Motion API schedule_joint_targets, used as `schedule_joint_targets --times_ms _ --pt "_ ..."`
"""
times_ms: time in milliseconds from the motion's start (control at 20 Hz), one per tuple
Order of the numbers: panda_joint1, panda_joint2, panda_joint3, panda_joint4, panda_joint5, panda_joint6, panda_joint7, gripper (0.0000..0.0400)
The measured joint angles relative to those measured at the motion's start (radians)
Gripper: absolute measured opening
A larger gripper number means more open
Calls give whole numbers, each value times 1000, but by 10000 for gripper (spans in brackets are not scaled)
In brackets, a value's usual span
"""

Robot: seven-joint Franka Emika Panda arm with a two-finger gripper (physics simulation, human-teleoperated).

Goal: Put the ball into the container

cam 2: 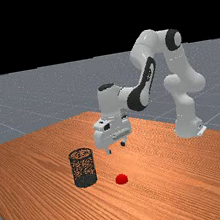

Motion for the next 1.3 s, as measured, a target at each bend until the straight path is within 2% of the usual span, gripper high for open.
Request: schedule_joint_targets --times_ms 50,100,150,250,300,350,400,500,750,800,850,1000,1050,1100,1300 --pt "0 0 0 0 0 0 0 243" --pt "0 0 0 0 0 0 0 148" --pt "0 0 0 0 0 0 0 90" --pt "0 0 0 0 0 0 0 33" --pt "-3 -2 4 0 -2 -3 -22 177" --pt "-4 -4 4 1 -2 -6 -24 265" --pt "-4 -4 4 1 -2 -5 -26 318" --pt "-2 7 0 23 0 -41 -6 370" --pt "-1 40 0 48 0 -60 -6 398" --pt "-2 35 0 28 0 -27 -6 399" --pt "-1 72 1 88 -1 -106 -6 399" --pt "-1 105 1 86 -1 -76 -6 400" --pt "-1 140 1 127 -1 -115 -6 400" --pt "-1 126 0 71 0 -25 -6 400" --pt "-1 174 0 84 -1 -4 -6 400"
